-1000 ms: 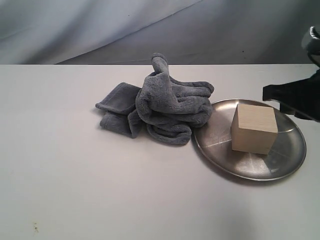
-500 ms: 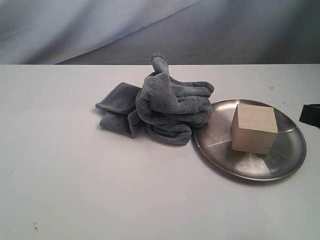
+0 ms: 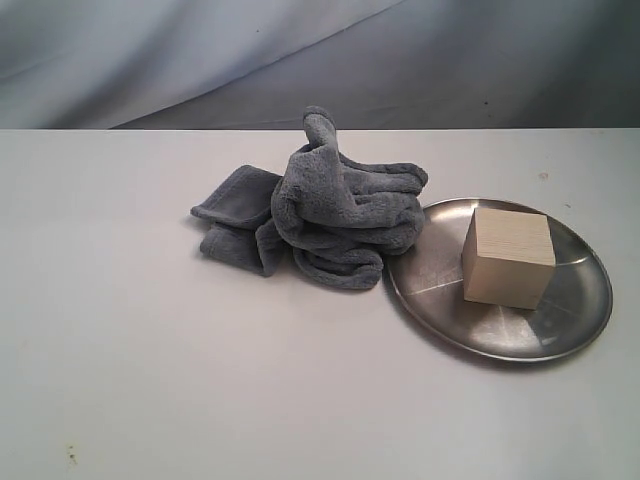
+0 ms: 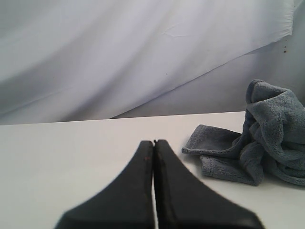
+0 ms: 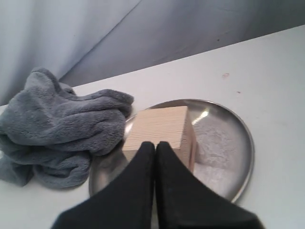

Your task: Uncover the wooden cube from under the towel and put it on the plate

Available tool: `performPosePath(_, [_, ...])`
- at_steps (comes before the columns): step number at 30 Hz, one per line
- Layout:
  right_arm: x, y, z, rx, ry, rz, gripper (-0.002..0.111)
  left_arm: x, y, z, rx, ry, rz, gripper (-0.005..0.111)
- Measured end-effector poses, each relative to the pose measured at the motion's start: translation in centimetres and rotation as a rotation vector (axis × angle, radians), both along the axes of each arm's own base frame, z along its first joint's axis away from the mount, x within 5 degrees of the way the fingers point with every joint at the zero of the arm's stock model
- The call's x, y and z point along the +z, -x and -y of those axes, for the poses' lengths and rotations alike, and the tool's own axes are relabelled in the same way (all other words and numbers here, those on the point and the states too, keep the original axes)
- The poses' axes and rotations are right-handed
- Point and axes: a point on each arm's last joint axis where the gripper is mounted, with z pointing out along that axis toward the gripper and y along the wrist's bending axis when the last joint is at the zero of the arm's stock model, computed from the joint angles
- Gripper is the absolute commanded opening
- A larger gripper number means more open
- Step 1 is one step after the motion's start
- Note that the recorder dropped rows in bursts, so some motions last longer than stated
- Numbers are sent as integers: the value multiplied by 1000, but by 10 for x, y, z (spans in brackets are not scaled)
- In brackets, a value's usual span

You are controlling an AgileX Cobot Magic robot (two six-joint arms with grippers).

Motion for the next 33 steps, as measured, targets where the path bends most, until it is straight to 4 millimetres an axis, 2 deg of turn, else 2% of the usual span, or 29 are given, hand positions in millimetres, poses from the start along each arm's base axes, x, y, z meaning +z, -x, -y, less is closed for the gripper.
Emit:
performPosePath(5, [-13, 13, 12, -71, 42, 62, 0, 0, 0, 0, 0, 0, 0, 0])
performPosePath(10, [-21, 27, 16, -76, 80, 144, 0, 0, 0, 0, 0, 0, 0, 0])
performPosePath(26, [-8, 50, 19, -72, 123, 378, 0, 0, 0, 0, 0, 0, 0, 0])
performPosePath(33, [-10, 54, 20, -64, 148, 373, 0, 0, 0, 0, 0, 0, 0, 0])
